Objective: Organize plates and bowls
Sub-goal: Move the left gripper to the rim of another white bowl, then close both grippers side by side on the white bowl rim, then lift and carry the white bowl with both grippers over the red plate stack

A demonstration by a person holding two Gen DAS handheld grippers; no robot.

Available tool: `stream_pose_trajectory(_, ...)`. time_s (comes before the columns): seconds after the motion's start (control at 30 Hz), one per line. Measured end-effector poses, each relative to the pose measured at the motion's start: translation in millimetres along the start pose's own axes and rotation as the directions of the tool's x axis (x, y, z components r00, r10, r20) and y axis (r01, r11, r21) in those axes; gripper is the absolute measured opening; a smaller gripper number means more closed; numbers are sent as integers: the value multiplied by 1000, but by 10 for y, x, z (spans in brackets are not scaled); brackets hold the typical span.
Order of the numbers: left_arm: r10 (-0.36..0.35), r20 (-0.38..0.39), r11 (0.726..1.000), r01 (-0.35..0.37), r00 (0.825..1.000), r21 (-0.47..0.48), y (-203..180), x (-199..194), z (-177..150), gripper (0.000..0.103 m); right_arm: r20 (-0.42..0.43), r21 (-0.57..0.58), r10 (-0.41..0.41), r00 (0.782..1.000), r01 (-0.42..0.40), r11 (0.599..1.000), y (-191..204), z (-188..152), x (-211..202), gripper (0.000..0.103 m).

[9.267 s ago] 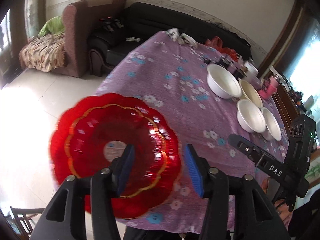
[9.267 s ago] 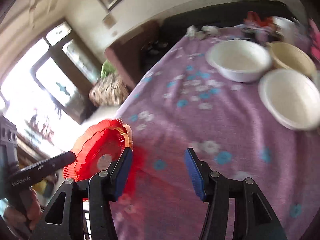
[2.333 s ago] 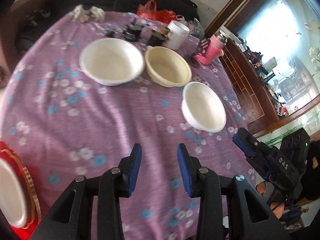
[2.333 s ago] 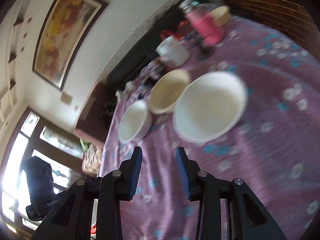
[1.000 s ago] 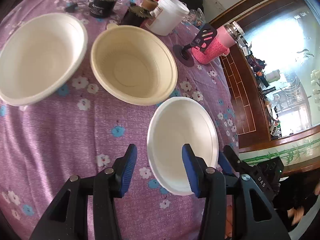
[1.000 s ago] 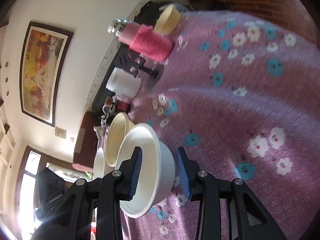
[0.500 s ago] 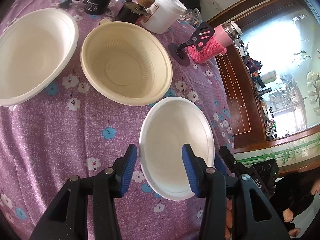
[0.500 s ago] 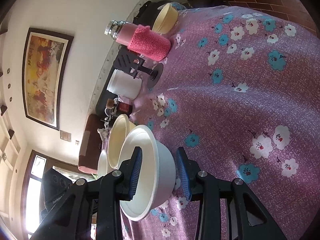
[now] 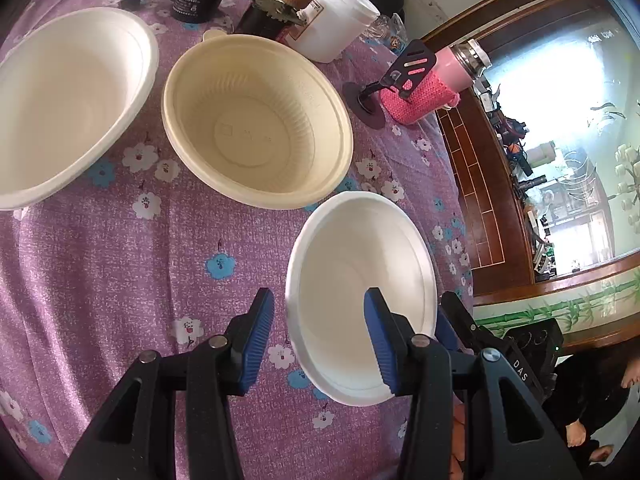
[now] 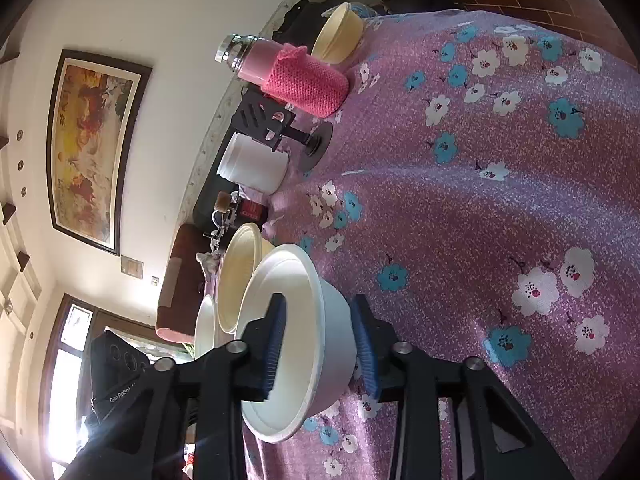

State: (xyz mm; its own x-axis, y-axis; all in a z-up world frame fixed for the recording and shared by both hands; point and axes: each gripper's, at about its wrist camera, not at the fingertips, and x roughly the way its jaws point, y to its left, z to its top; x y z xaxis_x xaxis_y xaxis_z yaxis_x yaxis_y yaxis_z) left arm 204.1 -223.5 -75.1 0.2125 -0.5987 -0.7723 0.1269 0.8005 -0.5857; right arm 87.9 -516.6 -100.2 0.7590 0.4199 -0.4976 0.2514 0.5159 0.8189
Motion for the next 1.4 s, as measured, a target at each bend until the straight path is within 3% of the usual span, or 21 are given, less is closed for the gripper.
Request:
stream_pose_trajectory(0.27, 2, 17, 1000, -2, 1000, 9, -1, 13, 8, 44, 6, -18, -15, 1000, 15, 1000, 14, 10, 16, 17)
stream_pose_trajectory(0.53, 10, 25, 1000, -10, 1000, 21, 11, 50, 6, 25, 3, -40, -33, 999, 33, 999, 35, -11, 55, 8)
stream_pose_trajectory(0.6, 10, 32, 1000, -10, 999, 16, 29, 47, 13, 18, 16, -45, -38, 999, 39, 998, 39, -12, 40, 7)
stream_pose_trajectory(0.9, 22, 49, 1000, -23, 999, 11, 87, 80, 32, 6, 33, -82, -55, 998, 57, 995, 100, -47, 14, 6)
stream_pose_trajectory(1.4, 18, 65, 1000, -19, 998, 17, 105, -26, -7, 6, 42, -103, -43, 998, 47, 994, 141, -89, 1, 6)
